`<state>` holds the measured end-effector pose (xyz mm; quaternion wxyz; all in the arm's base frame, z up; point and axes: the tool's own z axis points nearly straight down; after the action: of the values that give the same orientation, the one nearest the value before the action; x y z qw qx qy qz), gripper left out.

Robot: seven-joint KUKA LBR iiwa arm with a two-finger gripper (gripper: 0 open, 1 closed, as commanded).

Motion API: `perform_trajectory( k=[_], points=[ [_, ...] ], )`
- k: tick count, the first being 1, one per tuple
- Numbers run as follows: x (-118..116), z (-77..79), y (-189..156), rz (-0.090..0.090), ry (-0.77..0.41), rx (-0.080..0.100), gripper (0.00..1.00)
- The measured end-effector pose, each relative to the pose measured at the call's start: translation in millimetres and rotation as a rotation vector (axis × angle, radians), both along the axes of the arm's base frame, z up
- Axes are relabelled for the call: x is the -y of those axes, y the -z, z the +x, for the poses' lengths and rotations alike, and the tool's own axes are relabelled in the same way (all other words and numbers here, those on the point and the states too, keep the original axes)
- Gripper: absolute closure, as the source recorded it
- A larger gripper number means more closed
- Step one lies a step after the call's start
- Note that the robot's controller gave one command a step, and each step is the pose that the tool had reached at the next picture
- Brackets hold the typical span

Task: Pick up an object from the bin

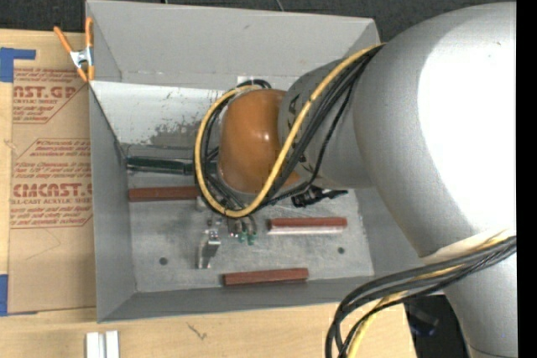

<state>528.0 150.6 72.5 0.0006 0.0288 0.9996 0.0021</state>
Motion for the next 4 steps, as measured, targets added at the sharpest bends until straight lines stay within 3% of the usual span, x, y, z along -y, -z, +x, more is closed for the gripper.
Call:
perform_trajectory(
  k=[1, 2, 3, 4],
  points=[
    [24.6, 32.4, -8.0, -0.003, -0.031, 0.000, 0.00],
    [-6.5, 50.3, -36.0, -0.007, -0.008, -0.001, 0.00],
    [-32.0, 58.2, -30.6, 0.002, -0.079, 0.008, 0.00],
    [-23.9, 68.2, -4.7, -0.002, -0.099, 0.007, 0.00]
  ],
)
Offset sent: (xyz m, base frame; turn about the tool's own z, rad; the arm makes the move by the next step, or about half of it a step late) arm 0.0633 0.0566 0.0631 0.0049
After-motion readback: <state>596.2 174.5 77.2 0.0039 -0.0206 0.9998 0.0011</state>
